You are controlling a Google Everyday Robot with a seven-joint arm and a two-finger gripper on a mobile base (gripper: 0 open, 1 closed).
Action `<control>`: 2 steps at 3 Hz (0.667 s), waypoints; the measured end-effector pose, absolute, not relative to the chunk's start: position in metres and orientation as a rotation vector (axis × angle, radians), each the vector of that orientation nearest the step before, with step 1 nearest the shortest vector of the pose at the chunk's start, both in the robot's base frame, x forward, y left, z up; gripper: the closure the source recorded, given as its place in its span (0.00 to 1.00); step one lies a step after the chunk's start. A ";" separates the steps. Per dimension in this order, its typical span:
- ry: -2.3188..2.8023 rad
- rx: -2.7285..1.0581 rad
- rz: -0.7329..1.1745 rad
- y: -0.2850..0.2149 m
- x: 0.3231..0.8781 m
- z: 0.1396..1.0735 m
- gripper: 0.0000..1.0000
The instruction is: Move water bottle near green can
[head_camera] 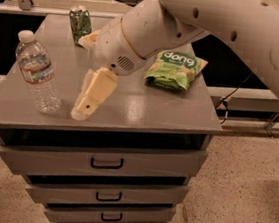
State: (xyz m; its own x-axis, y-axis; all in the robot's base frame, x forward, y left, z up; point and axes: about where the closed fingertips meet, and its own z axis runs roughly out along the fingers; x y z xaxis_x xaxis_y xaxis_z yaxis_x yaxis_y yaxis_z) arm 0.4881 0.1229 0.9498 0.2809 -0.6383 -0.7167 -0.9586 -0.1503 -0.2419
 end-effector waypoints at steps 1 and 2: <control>1.368 -1.751 0.666 0.148 0.521 0.938 0.00; 1.333 -1.665 0.747 0.167 0.540 0.927 0.00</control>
Offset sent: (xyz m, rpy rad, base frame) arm 0.0752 0.0591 -0.0347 0.3526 0.0498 -0.0410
